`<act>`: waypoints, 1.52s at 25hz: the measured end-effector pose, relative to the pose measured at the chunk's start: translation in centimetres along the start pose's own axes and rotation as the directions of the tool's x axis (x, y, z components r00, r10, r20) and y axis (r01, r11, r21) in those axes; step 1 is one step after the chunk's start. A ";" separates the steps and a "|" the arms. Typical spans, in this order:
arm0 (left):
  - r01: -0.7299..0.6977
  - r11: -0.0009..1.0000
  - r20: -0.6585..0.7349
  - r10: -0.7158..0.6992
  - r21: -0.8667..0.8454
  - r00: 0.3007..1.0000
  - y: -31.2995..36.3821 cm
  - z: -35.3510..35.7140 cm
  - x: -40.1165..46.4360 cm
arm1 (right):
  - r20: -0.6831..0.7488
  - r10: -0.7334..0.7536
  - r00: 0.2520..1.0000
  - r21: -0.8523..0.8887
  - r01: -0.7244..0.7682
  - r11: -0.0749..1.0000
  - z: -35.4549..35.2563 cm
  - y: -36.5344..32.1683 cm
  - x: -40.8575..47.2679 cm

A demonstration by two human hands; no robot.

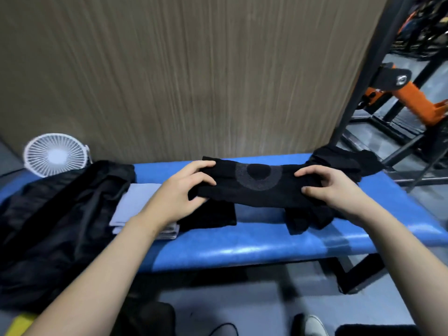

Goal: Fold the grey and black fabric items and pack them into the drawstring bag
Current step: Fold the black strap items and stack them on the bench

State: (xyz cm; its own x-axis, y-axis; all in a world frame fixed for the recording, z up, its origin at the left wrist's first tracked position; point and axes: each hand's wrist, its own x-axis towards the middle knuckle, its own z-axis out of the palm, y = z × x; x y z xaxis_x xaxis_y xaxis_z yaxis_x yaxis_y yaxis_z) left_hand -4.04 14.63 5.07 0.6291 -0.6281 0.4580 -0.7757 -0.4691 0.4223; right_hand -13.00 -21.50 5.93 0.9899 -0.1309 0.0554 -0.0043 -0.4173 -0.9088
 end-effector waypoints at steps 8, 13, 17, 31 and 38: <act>0.247 0.969 0.167 -0.242 -0.008 0.956 -2.4 -1.4 -2.9 | 0.007 0.081 0.997 -0.083 -0.080 0.993 5.5 -0.9 2.2; 0.271 0.955 0.242 -0.292 0.118 0.925 -2.8 -0.5 -3.0 | 0.007 0.164 0.986 -0.094 -0.163 0.982 6.5 -0.2 2.8; 0.232 0.942 0.128 -0.268 0.242 0.955 -2.5 -0.2 -2.7 | 0.012 0.129 0.992 -0.092 -0.127 0.988 6.6 -0.2 2.4; 0.209 0.852 0.145 -0.312 0.479 0.939 0.2 4.9 -1.2 | -0.022 0.130 0.991 0.423 -0.109 0.899 8.9 -3.1 2.2; 0.274 0.870 0.033 -0.315 0.409 0.949 0.2 3.0 -2.2 | 0.059 0.032 0.998 0.472 -0.056 0.880 13.5 -6.6 3.1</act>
State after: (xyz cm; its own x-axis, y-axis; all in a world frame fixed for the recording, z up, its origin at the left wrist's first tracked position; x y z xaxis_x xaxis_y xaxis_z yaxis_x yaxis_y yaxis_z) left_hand -5.70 14.04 1.77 0.8392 -0.4685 0.2762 -0.5229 -0.8346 0.1730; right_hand -8.01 -7.04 6.51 0.9959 -0.0907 0.0021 0.0081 0.0650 -0.9979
